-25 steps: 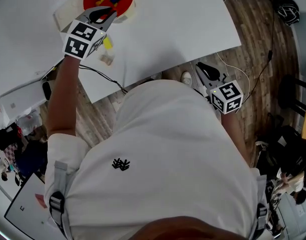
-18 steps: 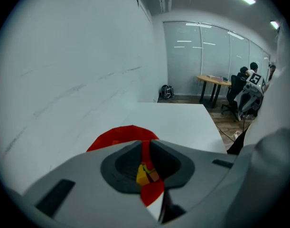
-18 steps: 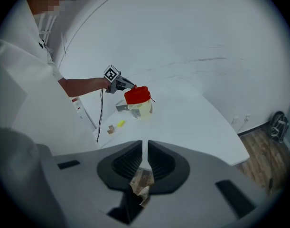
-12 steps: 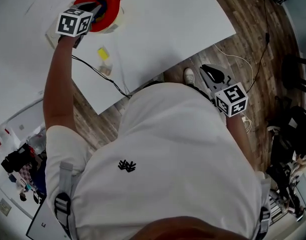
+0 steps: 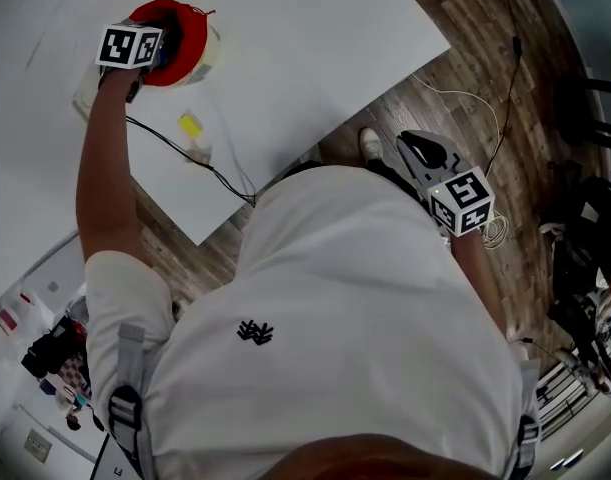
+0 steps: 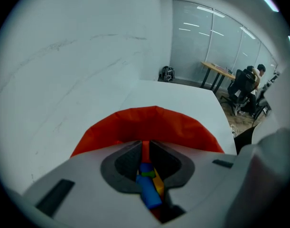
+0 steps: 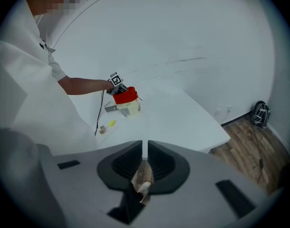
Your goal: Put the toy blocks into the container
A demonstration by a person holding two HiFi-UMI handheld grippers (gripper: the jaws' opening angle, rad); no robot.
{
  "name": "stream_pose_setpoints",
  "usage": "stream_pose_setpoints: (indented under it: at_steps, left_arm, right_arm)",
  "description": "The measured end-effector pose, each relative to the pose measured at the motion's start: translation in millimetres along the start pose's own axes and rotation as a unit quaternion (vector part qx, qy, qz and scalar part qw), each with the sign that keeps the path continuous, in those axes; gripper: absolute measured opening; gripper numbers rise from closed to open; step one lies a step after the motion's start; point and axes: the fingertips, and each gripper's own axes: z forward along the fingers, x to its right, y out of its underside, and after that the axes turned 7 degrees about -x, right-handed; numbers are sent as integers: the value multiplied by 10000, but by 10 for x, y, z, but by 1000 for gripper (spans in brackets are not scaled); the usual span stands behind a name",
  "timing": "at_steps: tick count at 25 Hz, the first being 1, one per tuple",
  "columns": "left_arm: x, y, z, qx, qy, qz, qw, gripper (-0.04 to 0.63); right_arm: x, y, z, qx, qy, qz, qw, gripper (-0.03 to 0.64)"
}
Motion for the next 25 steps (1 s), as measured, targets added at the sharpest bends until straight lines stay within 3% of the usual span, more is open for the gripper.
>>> stream_pose_setpoints:
  at_steps: [7, 11, 16, 25]
  left_arm:
    - [-60, 56, 211, -432, -31, 72, 9990, 63]
    - [-99, 35, 230, -440, -182, 100, 9988, 71]
    - [-160, 13, 261, -508, -281, 182, 9981, 137]
    - [-112, 3, -206, -104, -689, -80, 9975, 150]
  right_arm:
    - [-15, 29, -9, -51, -10, 3, 10000, 35]
    - [9, 26, -30, -52, -24, 6, 10000, 35]
    - [97, -16, 16, -96, -94, 15, 9999, 35]
    - [227, -129, 46, -115, -500, -375, 9980, 35]
